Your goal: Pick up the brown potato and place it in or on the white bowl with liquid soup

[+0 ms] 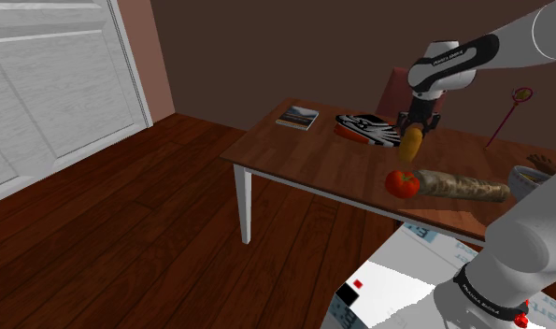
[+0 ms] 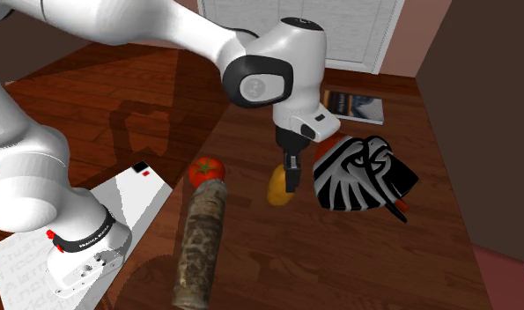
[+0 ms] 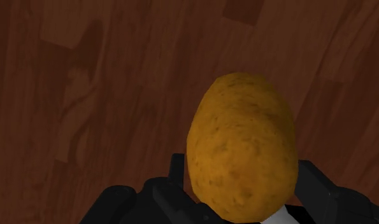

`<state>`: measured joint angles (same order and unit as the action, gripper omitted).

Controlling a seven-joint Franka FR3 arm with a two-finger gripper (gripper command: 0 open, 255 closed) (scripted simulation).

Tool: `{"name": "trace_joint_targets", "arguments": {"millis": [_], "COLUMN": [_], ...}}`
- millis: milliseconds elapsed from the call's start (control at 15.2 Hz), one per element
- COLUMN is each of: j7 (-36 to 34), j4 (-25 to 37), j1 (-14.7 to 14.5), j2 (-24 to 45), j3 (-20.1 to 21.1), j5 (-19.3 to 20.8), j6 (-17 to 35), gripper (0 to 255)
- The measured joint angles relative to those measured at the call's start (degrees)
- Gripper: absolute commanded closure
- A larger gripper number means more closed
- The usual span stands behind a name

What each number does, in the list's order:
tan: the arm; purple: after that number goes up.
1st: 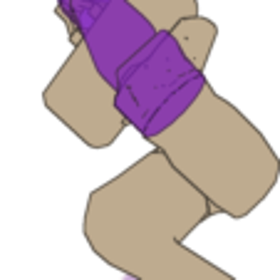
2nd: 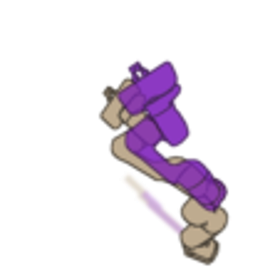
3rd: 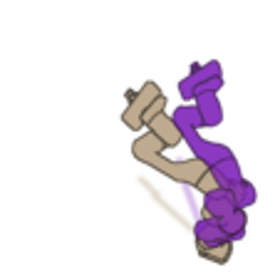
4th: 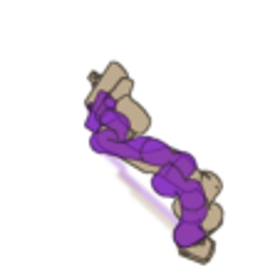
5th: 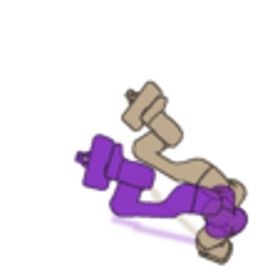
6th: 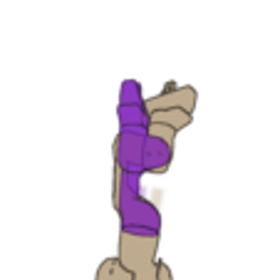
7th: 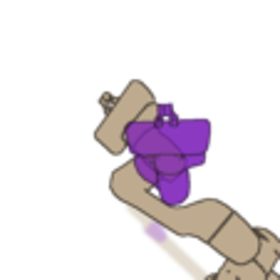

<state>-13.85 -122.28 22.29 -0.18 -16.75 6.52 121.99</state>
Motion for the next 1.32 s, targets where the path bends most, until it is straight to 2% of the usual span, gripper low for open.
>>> {"name": "trace_joint_targets", "arguments": {"millis": [1056,1320], "j7": [0.3,1.4], "j4": [8.7,7.8], "j1": [-0.3,0.3], "j2": [-3.6,-6.0], "j3": [0.4,-0.2], "j5": [0.4,1.1], "j6": [-12.3,-13.5], "gripper": [255,255]}}
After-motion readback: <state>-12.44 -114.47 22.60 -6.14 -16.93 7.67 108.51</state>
